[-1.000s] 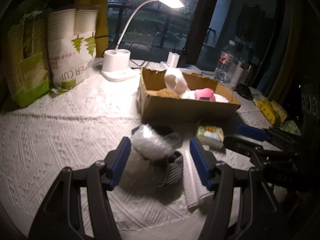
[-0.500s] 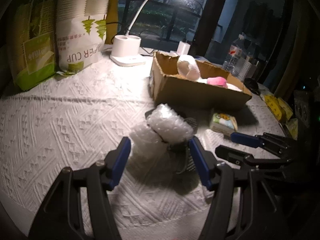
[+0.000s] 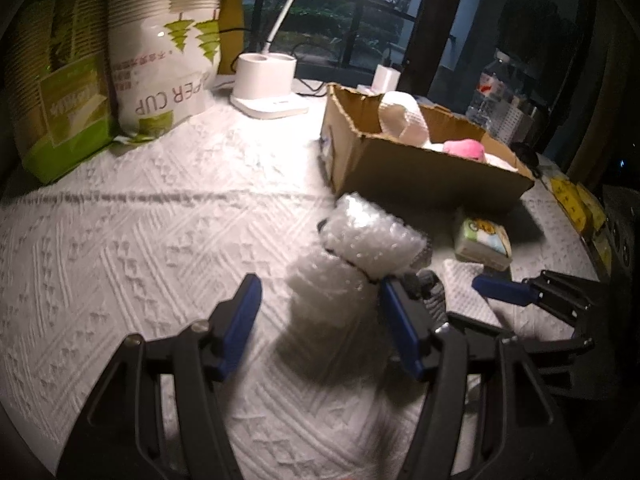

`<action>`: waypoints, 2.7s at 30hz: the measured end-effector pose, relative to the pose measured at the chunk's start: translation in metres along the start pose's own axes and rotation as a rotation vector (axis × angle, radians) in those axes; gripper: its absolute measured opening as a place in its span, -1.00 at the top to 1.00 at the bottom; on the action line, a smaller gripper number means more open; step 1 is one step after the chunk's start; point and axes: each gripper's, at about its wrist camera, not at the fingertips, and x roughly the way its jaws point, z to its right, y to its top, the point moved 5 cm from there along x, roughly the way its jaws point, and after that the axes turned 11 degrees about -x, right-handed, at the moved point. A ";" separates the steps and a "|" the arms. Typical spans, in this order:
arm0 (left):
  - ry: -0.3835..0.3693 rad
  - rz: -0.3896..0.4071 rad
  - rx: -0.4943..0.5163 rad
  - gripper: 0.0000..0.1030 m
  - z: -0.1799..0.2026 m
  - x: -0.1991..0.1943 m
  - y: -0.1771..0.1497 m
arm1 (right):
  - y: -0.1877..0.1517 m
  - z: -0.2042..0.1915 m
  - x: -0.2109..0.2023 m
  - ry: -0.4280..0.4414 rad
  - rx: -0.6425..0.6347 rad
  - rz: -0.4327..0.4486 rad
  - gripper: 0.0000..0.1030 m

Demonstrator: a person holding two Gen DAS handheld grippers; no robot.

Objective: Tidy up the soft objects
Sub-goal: 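Grasp the bubble wrap with the left tool while the right tool grasps the white mesh cloth, then carry the bubble wrap with the left tool while the right tool carries the mesh cloth over the box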

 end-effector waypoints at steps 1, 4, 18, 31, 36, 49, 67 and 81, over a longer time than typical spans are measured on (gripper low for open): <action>-0.001 0.003 0.009 -0.22 0.002 0.001 0.001 | 0.000 0.000 0.000 -0.007 -0.007 0.000 0.06; -0.008 0.010 0.029 -0.22 0.007 0.003 0.007 | -0.003 0.003 -0.001 -0.020 -0.019 0.001 0.40; -0.044 0.010 0.067 0.19 0.016 0.002 0.007 | 0.001 0.018 -0.030 -0.048 0.011 0.092 0.83; -0.073 0.078 0.080 0.21 0.038 -0.030 0.019 | 0.009 0.038 -0.074 -0.088 0.033 0.193 0.83; -0.085 0.082 0.089 0.21 0.050 -0.035 0.020 | 0.009 0.046 -0.087 -0.097 0.040 0.219 0.83; -0.113 0.105 0.122 0.21 0.089 -0.044 0.036 | 0.015 0.074 -0.112 -0.110 0.056 0.280 0.83; -0.113 0.124 0.146 0.21 0.127 -0.032 0.061 | 0.024 0.125 -0.124 -0.132 0.081 0.327 0.83; -0.109 0.130 0.168 0.21 0.146 -0.014 0.083 | 0.030 0.164 -0.122 -0.153 0.105 0.346 0.83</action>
